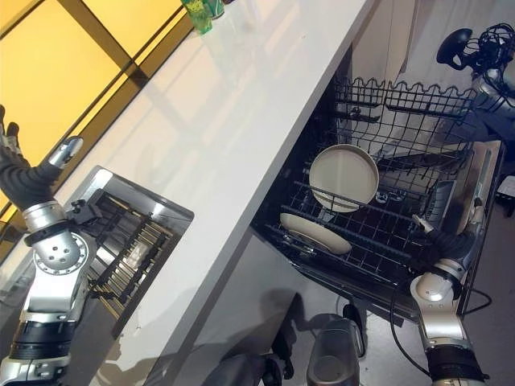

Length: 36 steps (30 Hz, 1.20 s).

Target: Pick up plates and place into dishwasher.

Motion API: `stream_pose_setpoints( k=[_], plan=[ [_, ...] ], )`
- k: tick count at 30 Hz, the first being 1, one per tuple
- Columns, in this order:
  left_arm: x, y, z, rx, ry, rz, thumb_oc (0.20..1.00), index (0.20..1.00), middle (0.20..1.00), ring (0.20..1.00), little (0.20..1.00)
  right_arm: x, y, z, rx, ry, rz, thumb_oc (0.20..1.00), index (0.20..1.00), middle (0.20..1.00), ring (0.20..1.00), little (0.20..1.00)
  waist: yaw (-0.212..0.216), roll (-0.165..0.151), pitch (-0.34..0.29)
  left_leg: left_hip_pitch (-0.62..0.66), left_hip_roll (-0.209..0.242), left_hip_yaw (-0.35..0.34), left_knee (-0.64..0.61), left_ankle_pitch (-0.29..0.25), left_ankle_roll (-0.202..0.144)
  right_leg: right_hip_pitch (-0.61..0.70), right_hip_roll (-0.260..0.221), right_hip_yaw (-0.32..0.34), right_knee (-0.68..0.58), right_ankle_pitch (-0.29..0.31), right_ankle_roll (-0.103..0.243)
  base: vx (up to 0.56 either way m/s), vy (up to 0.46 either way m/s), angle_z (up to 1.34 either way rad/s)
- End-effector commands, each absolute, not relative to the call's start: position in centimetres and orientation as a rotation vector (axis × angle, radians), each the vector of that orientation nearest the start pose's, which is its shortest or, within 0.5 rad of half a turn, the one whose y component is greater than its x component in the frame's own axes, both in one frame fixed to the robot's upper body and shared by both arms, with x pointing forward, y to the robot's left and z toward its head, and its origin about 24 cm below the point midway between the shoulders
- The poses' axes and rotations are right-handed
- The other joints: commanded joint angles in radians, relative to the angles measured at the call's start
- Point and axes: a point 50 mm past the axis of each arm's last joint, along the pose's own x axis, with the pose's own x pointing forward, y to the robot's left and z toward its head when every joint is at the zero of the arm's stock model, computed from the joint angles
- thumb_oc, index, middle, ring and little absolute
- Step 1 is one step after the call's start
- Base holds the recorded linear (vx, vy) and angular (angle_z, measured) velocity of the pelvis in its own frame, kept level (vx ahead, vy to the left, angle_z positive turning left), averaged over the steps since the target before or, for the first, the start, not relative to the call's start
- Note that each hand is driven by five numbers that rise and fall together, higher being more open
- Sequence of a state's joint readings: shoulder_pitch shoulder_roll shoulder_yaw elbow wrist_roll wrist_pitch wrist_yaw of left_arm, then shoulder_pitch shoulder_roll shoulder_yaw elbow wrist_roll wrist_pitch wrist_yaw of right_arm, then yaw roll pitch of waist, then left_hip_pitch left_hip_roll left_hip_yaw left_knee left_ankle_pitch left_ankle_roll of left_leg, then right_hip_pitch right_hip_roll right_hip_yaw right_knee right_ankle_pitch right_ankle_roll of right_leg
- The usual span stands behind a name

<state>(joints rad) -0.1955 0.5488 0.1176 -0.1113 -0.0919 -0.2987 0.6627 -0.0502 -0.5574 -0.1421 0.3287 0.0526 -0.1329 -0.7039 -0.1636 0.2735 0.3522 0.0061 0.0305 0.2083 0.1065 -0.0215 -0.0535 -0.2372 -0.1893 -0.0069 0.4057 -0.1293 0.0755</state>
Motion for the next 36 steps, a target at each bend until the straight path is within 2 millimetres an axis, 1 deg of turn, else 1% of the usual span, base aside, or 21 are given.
stream_pose_setpoints(
  k=[1,6,11,14,16,19,22,27,30,31,36],
  plan=[
    [25.3,26.3,18.2,0.207,-0.761,0.663,1.0,1.0,1.0,1.0,1.0,23.5,-33.2,7.8,-0.48,-0.172,-0.849,1.0,1.0,1.0,1.0,1.0,-0.024,0.013,-0.036,-0.103,0.074,-0.067,0.129,-0.013,-0.047,0.008,-0.058,-0.015,0.126,-0.107,-0.011,0.03,0.087,-0.18],
    [25.5,25.9,17.6,0.194,-0.73,0.65,1.0,1.0,1.0,1.0,1.0,24.1,-33.0,7.2,-0.473,-0.138,-0.776,1.0,1.0,1.0,1.0,1.0,-0.019,0.028,-0.022,-0.126,0.067,-0.086,0.166,-0.019,-0.053,-0.01,-0.068,0.0,0.164,-0.124,-0.022,0.06,0.081,-0.11],
    [25.9,25.4,18.0,0.176,-0.726,0.635,1.0,1.0,1.0,1.0,1.0,25.5,-32.2,8.1,-0.471,-0.168,-0.707,1.0,1.0,1.0,1.0,1.0,-0.008,0.039,-0.002,-0.162,0.057,-0.094,0.186,-0.016,-0.051,-0.054,-0.075,0.01,0.208,-0.135,-0.026,-0.01,0.075,-0.01],
    [26.3,25.2,18.6,0.161,-0.744,0.638,1.0,1.0,1.0,1.0,1.0,26.8,-32.0,9.0,-0.452,-0.193,-0.7,1.0,1.0,1.0,1.0,1.0,0.002,0.043,0.016,-0.198,0.044,-0.094,0.202,-0.018,-0.047,-0.098,-0.083,0.014,0.242,-0.141,-0.027,-0.08,0.069,0.02],
    [26.5,25.0,18.9,0.153,-0.753,0.635,1.0,1.0,1.0,1.0,1.0,27.4,-32.0,9.2,-0.422,-0.181,-0.701,1.0,1.0,1.0,1.0,1.0,0.007,0.048,0.028,-0.221,0.036,-0.095,0.217,-0.021,-0.043,-0.129,-0.09,0.017,0.269,-0.144,-0.029,-0.08,0.071,-0.01],
    [26.7,24.9,19.4,0.149,-0.765,0.626,1.0,1.0,1.0,1.0,1.0,28.0,-32.4,8.6,-0.372,-0.098,-0.683,1.0,1.0,1.0,1.0,1.0,0.016,0.053,0.04,-0.254,0.023,-0.1,0.242,-0.027,-0.038,-0.168,-0.102,0.023,0.307,-0.151,-0.033,-0.04,0.053,0.09],
    [26.7,24.8,19.8,0.145,-0.775,0.605,1.0,1.0,1.0,1.0,1.0,28.7,-32.1,7.6,-0.305,-0.018,-0.583,1.0,1.0,1.0,1.0,1.0,0.031,0.057,0.05,-0.273,0.006,-0.116,0.258,-0.032,-0.035,-0.181,-0.113,0.025,0.322,-0.152,-0.038,0.03,0.035,0.12],
    [26.7,24.0,19.9,0.141,-0.767,0.572,1.0,1.0,1.0,1.0,1.0,29.7,-29.8,7.6,-0.247,-0.06,-0.434,1.0,1.0,1.0,1.0,1.0,0.051,0.054,0.055,-0.271,-0.014,-0.133,0.264,-0.034,-0.027,-0.168,-0.127,0.024,0.322,-0.147,-0.035,0.13,0.066,0.05],
    [26.9,23.8,19.9,0.135,-0.751,0.57,1.0,1.0,1.0,1.0,1.0,30.0,-28.7,7.5,-0.261,-0.07,-0.375,1.0,1.0,1.0,1.0,1.0,0.056,0.052,0.051,-0.267,-0.02,-0.131,0.266,-0.037,-0.022,-0.158,-0.135,0.022,0.318,-0.143,-0.031,0.14,0.09,0.06],
    [27.0,23.7,19.8,0.134,-0.743,0.57,1.0,1.0,1.0,1.0,1.0,30.1,-28.0,7.4,-0.264,-0.073,-0.345,1.0,1.0,1.0,1.0,1.0,0.061,0.049,0.047,-0.266,-0.023,-0.129,0.269,-0.041,-0.018,-0.151,-0.14,0.021,0.313,-0.141,-0.028,0.13,0.076,0.08],
    [27.1,23.8,19.8,0.142,-0.736,0.572,1.0,1.0,1.0,1.0,1.0,30.8,-25.6,8.0,-0.252,-0.115,-0.257,1.0,1.0,1.0,1.0,1.0,0.083,0.043,0.039,-0.275,-0.035,-0.128,0.283,-0.054,-0.008,-0.132,-0.156,0.011,0.302,-0.137,-0.02,0.1,0.046,0.11]
  ],
)
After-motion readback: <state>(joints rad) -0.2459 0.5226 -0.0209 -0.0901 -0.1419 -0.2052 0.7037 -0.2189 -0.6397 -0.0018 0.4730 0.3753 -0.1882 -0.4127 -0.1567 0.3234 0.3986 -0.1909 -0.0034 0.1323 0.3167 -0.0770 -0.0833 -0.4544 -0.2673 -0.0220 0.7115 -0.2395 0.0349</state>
